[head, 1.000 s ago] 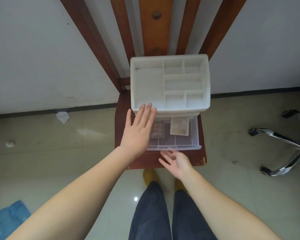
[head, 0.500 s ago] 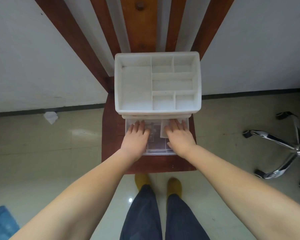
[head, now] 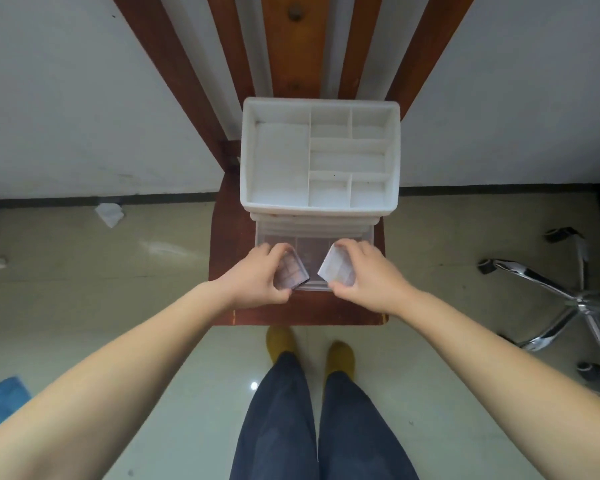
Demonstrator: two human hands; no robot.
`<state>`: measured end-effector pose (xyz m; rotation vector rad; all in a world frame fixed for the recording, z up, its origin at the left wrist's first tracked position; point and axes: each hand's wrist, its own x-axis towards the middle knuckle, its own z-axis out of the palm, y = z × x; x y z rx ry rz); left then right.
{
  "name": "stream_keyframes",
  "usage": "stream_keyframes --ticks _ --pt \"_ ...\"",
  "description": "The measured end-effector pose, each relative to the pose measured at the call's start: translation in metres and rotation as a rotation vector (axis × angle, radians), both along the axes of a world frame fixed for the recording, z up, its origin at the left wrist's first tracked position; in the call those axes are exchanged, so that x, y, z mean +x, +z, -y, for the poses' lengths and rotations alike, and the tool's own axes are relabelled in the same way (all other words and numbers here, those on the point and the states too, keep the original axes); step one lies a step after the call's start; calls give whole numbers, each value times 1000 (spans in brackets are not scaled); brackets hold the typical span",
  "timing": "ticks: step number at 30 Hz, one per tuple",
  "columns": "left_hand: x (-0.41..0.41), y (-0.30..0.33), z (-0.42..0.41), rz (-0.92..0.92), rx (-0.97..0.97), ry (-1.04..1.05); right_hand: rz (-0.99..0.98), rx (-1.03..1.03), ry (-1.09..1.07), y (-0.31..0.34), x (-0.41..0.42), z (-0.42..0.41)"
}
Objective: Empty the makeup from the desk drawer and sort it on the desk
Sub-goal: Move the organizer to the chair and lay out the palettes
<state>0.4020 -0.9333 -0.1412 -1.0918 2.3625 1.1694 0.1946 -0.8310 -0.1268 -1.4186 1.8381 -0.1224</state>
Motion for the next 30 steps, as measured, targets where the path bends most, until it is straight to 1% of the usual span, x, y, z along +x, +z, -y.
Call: stream_keyframes --ticks 1,3,4,6,8,10,14,18,24,30 --pt "7 8 -7 26 95 -3 95 52 -8 7 0 -10" --pt "14 16 -25 130 303 -46 267 220 0 12 6 -28" --pt "15 15 -34 194 386 -80 305 317 29 11 10 -34" --pt "15 4 -47 297 479 -107 284 482 93 -1 16 -41" --pt "13 -9 -51 337 513 -66 248 569 92 -14 19 -42" --pt "9 -18 -50 326 502 -29 228 587 78 -22 17 -37" --pt "0 -21 -41 348 360 -98 163 586 137 -23 13 -26" --pt "-11 -18 -22 337 315 -109 108 519 125 -21 4 -6" --pt "-29 -23 17 345 162 -136 -2 427 135 -27 -8 34" --pt "-38 -20 29 332 92 -121 -78 411 102 -26 -5 51"
